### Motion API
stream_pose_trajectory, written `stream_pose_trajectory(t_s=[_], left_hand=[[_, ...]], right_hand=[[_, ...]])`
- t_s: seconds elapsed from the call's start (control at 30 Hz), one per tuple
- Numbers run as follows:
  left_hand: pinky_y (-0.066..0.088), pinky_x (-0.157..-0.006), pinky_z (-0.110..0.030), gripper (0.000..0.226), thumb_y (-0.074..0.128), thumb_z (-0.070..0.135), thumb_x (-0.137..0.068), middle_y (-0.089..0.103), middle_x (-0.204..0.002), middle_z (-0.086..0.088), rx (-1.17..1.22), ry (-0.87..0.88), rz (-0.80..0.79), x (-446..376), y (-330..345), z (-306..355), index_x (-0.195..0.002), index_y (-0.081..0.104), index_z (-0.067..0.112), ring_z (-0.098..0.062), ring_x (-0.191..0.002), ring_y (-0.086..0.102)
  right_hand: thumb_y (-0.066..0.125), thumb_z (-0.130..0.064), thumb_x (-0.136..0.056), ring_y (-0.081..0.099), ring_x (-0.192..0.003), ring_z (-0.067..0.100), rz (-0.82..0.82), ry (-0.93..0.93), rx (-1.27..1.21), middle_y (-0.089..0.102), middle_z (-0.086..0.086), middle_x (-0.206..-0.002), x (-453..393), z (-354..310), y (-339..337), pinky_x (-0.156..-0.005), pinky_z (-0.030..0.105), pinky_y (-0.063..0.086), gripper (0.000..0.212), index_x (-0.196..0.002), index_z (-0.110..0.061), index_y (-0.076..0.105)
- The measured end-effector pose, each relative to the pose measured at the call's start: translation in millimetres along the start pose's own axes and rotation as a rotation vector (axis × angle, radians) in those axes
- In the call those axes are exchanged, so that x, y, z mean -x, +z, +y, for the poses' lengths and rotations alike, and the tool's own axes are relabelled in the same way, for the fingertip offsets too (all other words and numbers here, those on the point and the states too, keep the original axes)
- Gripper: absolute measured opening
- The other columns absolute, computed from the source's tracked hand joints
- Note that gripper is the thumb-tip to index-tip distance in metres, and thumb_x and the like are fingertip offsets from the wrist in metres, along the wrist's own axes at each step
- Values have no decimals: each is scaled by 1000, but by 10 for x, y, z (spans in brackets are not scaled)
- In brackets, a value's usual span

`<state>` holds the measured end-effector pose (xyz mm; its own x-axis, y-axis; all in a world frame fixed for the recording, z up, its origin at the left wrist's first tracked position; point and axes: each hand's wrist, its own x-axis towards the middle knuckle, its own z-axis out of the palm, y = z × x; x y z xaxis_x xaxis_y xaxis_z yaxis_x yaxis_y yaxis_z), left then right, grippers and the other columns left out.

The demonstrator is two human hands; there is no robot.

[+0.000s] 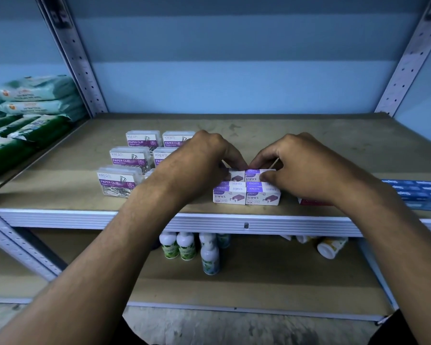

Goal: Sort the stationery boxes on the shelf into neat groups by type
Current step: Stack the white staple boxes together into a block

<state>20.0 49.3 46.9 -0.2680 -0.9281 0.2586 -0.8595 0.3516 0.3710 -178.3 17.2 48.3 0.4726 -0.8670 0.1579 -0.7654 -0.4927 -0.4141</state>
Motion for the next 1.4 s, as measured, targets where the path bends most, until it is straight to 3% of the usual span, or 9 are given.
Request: stream_pose_trajectory(t_s=[0.13,0.4,0.53,0.73,0.83,0.93,1.07,1.2,1.4], left_hand=[[58,-78,-29,40,70,2,-81,76,-93,12,20,-12,-38,5,0,-2,-98,77,37,-2,-81,69],[54,-78,-20,35,68,6,-86,75,-96,14,24,4,-61,32,-24,13,-103,77,35,-1,-84,66],[44,-73,-10,31,67,11,-88,76,-94,14,11,11,-83,28,-16,5,-102,77,36,-1,-82,64],[51,-80,-20,28,64,13,-90,75,-97,14,11,-6,-82,30,-18,12,-102,77,35,-2,-84,66],[52,-83,-21,22,64,21,-91,74,-100,14,15,-6,-68,43,-25,17,-105,76,33,-2,-87,67],[56,-85,-24,23,69,39,-85,73,-102,19,46,-19,-103,74,-62,36,-107,74,33,2,-89,67],[55,-81,-21,49,82,57,-64,70,-98,20,-53,-45,-147,85,-48,54,-106,73,33,3,-90,64],[49,-70,-14,39,86,46,-64,65,-82,19,-95,-31,-128,62,-9,55,-98,75,32,1,-81,62],[53,-75,-24,39,85,45,-67,71,-91,13,-108,-1,-102,60,23,68,-101,76,29,-2,-78,61]], right_hand=[[67,-18,-91,64,-84,-2,-35,-11,11,72,-16,-95,10,-10,2,-71,16,50,21,-100,-33,78],[63,-17,-91,64,-82,-2,-56,-2,10,71,-18,-89,-8,1,15,-68,15,48,24,-96,-35,78],[63,-18,-92,65,-81,-1,-67,1,2,70,-19,-86,3,-11,14,-74,22,55,24,-93,-36,78],[60,-23,-96,64,-68,-4,-122,-6,18,70,-19,-88,9,-21,3,-63,17,49,23,-98,-39,76],[64,-33,-94,65,-84,-4,-141,-10,24,72,-18,-99,15,-28,-28,-72,15,48,19,-108,-39,74],[76,-47,-81,61,-97,-5,-221,-19,55,69,-23,-110,44,-41,-62,-84,17,48,40,-119,-38,69],[88,-45,-68,62,-94,-1,-228,4,93,68,-20,-109,52,-56,-36,-89,25,52,59,-122,-36,66],[90,-41,-66,62,-84,-1,-173,4,122,70,-18,-94,36,-46,-11,-79,28,55,44,-107,-36,75],[89,-43,-66,63,-86,7,-129,19,136,70,-12,-99,36,-35,40,-78,32,56,43,-106,-38,76]])
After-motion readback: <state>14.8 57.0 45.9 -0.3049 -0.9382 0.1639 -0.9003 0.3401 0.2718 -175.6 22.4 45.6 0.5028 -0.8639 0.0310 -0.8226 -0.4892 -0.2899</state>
